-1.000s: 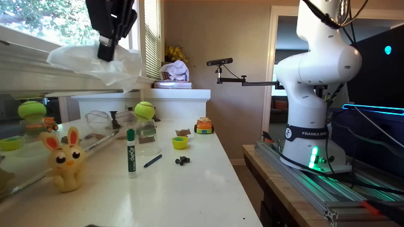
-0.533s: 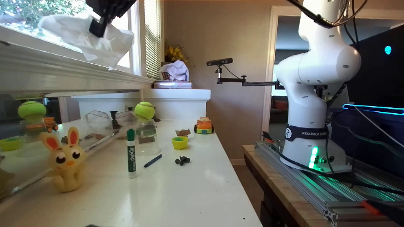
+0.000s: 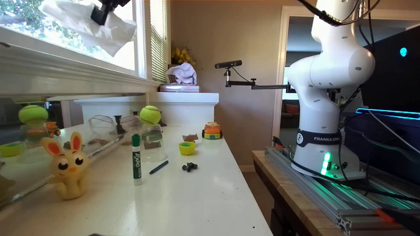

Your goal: Wipe the window with the paper towel

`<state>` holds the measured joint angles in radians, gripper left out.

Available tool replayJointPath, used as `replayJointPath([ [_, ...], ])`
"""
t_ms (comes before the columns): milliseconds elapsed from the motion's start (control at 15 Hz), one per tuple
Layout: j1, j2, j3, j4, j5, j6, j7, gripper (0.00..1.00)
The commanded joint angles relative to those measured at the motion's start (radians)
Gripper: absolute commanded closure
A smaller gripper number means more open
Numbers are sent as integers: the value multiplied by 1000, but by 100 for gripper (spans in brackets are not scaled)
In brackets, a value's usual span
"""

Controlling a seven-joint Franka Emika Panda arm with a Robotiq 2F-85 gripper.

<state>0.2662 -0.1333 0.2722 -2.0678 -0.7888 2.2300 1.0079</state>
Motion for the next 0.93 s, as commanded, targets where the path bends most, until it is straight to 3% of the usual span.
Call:
replayJointPath([
  [0, -15, -2, 14, 5, 4, -2, -3, 98],
  [333, -15, -4, 15, 6, 4, -2, -3, 99],
  [867, -64, 3, 1, 125, -406, 125, 86, 99],
])
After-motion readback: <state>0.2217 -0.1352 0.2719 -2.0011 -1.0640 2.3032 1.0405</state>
